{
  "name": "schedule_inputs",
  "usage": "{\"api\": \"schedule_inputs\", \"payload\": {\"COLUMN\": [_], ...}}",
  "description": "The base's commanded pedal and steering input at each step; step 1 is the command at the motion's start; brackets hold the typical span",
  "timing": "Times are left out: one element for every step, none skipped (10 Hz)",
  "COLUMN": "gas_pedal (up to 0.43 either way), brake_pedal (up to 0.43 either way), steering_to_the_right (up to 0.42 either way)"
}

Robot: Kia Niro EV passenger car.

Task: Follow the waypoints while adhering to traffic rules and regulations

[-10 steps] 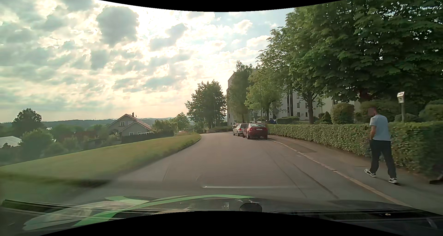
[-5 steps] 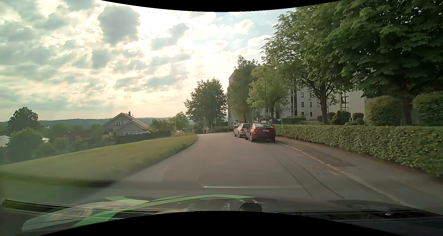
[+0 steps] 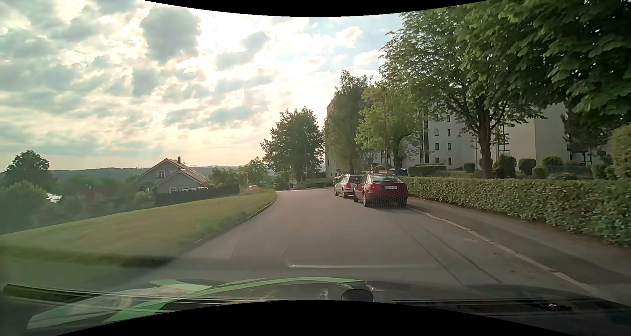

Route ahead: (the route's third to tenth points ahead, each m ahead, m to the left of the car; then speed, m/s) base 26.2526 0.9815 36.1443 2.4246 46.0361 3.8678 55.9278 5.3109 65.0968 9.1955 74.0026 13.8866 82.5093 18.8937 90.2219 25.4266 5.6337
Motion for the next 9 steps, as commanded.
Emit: {"api": "schedule_inputs", "payload": {"gas_pedal": [0.087,0.087,0.079,0.079,0.079,0.079,0.079,0.079,0.079], "brake_pedal": [0.0,0.0,0.0,0.0,0.0,0.0,0.0,0.0,0.0], "steering_to_the_right": [-0.009,-0.009,-0.012,-0.019,-0.023,-0.024,-0.024,-0.025,-0.028]}}
